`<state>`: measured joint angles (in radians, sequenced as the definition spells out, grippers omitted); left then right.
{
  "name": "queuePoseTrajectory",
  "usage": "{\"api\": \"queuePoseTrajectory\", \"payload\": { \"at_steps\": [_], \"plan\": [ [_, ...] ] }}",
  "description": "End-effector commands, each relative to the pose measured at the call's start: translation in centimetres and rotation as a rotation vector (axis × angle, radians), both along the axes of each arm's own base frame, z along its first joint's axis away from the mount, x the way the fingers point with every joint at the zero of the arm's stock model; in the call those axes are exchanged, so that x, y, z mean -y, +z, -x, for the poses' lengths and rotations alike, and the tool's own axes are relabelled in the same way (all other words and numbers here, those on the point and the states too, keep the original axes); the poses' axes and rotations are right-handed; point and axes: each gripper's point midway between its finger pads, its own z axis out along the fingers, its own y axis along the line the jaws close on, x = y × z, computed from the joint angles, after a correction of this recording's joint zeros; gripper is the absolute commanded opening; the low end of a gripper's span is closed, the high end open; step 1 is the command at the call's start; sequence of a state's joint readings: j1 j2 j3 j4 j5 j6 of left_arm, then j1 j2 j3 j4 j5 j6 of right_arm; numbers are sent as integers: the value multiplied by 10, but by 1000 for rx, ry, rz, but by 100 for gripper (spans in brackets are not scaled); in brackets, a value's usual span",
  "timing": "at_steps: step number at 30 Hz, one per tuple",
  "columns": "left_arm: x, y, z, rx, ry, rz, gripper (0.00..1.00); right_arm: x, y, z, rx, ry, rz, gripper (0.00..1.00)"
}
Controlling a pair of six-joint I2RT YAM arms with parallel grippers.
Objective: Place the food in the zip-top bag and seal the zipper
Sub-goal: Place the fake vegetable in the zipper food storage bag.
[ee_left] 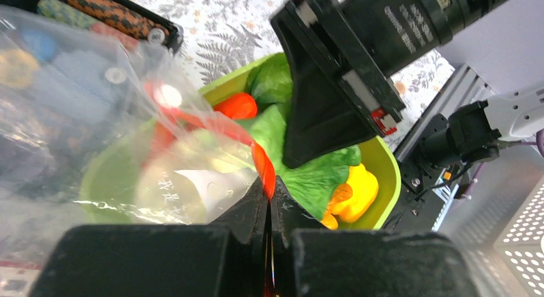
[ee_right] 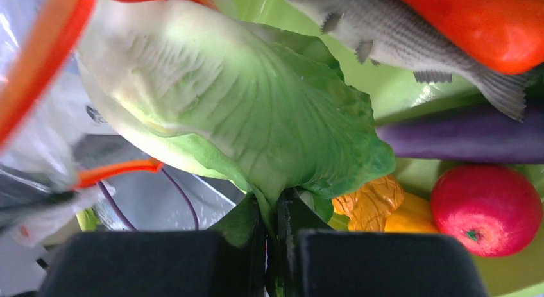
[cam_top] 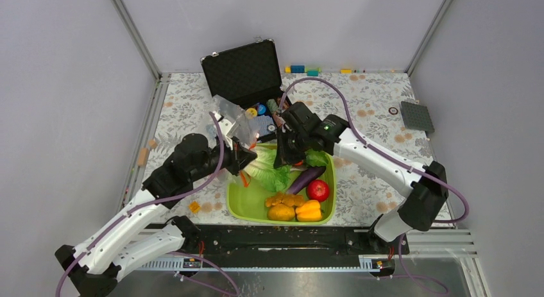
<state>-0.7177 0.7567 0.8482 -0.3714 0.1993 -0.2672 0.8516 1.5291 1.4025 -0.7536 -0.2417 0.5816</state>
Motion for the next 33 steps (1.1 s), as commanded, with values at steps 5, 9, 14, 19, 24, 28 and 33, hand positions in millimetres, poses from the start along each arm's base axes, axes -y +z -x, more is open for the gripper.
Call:
{"api": "queuePoseTrajectory", "payload": {
  "at_steps": [5,9,14,19,24,28,33],
  "plan": [
    [13,-10,7,-34,-30,26,0,-58,71,-22,17,-16,-375,0],
    [2,-16,4,-41,39,17,0,-74,99,-13,5,66,-596,0],
    [-21,-19,-1,-38,170,41,0,-60,110,-27,48,-17,-757,0],
    [-44,-22,-8,-69,332,76,0,-47,108,-34,136,-69,-768,0],
    [-55,-30,-11,-105,406,62,0,-33,107,-40,240,-114,-751,0],
    [-50,-32,-11,-136,398,62,0,-22,107,-43,326,-135,-740,0],
    [-32,-19,-8,-136,318,116,3,-15,94,-48,375,-155,-686,0]
  ]
}}
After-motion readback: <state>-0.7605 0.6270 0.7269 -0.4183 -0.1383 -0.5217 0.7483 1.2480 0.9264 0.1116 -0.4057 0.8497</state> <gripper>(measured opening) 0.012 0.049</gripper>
